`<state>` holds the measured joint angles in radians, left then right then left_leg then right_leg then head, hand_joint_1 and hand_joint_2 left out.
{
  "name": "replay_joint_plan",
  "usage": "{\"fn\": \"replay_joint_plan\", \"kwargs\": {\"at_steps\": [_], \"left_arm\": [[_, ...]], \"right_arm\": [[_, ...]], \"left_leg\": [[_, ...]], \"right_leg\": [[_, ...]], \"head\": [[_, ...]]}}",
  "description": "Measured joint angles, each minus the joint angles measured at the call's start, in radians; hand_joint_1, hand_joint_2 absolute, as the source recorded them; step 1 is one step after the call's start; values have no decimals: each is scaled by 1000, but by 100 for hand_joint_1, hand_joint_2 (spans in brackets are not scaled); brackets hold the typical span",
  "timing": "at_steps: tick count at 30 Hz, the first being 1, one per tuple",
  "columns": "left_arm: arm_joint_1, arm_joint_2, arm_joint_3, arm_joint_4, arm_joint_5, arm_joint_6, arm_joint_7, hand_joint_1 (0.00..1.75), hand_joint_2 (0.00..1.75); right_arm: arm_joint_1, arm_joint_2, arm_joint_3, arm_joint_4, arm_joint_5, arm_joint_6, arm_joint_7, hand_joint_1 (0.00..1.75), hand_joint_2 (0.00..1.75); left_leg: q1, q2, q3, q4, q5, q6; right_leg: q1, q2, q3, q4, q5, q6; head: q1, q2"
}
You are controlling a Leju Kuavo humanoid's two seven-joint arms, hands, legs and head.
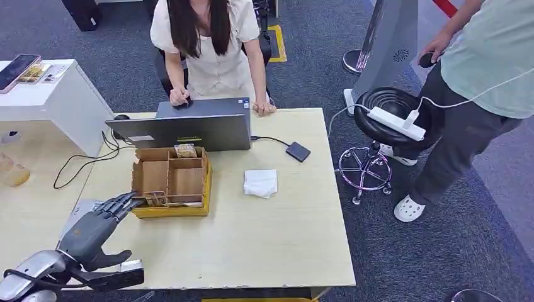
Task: Pass the card to the sensor for recognition and then transmit it.
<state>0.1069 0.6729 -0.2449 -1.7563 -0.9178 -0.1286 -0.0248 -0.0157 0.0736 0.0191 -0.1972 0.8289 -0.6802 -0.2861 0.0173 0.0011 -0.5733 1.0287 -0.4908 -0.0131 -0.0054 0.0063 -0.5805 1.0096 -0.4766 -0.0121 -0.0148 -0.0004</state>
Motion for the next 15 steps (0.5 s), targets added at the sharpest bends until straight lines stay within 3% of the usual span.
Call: {"fn": "replay_joint_plan", "kwargs": {"at_steps": [15], "left_arm": [[83, -8, -96, -79, -36, 34, 59, 0, 175]], "right_arm": [[7, 0, -24, 0, 12, 0, 10, 0, 0]], "left_leg": [[0, 0, 0, 0, 0, 0]], "right_leg": [[0, 0, 0, 0, 0, 0]], "head": [[0, 0]]}}
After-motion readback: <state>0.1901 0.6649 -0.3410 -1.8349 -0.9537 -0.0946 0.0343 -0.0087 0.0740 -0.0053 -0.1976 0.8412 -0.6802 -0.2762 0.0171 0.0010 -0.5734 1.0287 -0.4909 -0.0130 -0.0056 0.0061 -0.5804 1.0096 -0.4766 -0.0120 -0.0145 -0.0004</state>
